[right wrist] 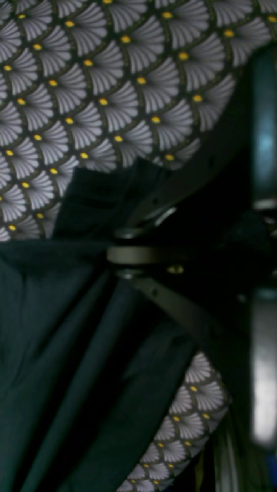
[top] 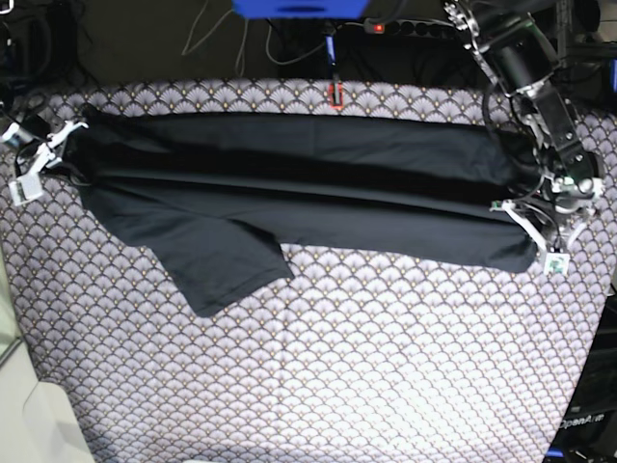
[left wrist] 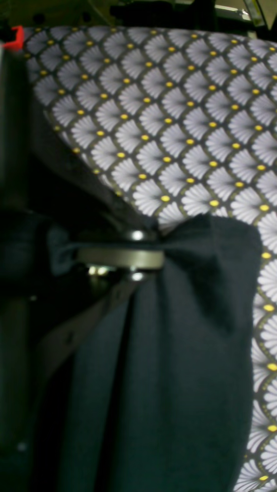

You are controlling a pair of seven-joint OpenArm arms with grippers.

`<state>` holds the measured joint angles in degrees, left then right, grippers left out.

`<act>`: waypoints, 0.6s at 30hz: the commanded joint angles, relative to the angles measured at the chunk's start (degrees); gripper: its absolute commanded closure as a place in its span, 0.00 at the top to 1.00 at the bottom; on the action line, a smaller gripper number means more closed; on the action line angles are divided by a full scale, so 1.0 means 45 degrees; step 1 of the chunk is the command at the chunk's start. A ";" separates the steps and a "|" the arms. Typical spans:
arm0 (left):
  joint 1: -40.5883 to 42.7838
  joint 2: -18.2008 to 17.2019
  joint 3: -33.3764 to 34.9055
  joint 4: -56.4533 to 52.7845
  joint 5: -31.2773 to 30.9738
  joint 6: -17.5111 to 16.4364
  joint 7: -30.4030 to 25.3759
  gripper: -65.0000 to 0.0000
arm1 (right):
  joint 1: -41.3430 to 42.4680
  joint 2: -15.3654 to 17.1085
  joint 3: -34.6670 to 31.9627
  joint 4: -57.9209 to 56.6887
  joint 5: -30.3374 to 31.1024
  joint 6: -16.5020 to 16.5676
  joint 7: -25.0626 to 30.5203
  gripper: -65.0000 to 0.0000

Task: Fold the T-shirt properly
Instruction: 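Lift the hem edge with both grippers and fold it toward the collar, then lay the folded hem down and open both grippers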

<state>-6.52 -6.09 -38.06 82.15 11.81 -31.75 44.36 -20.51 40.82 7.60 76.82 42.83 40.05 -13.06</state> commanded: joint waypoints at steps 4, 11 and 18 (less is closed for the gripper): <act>-0.0123 -0.0220 -0.0030 0.0079 0.0022 0.0090 -0.0177 0.00 | 0.0075 0.0316 0.0217 0.0092 0.0163 -0.0012 0.0118 0.00; 0.0424 -0.0161 -0.0030 0.0255 0.0002 0.0090 -0.0236 0.27 | 0.1091 0.0316 0.0256 -0.0904 0.0163 -0.0012 -0.1406 0.01; 0.1049 -0.0122 -0.0460 0.0255 0.0002 0.0090 -0.0861 0.40 | 0.1931 0.0316 0.0256 -0.2194 0.0182 -0.0012 -0.2148 0.18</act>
<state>-1.23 -5.65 -39.81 82.13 11.60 -31.77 41.34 -12.27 40.62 7.84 66.37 43.27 40.27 -23.53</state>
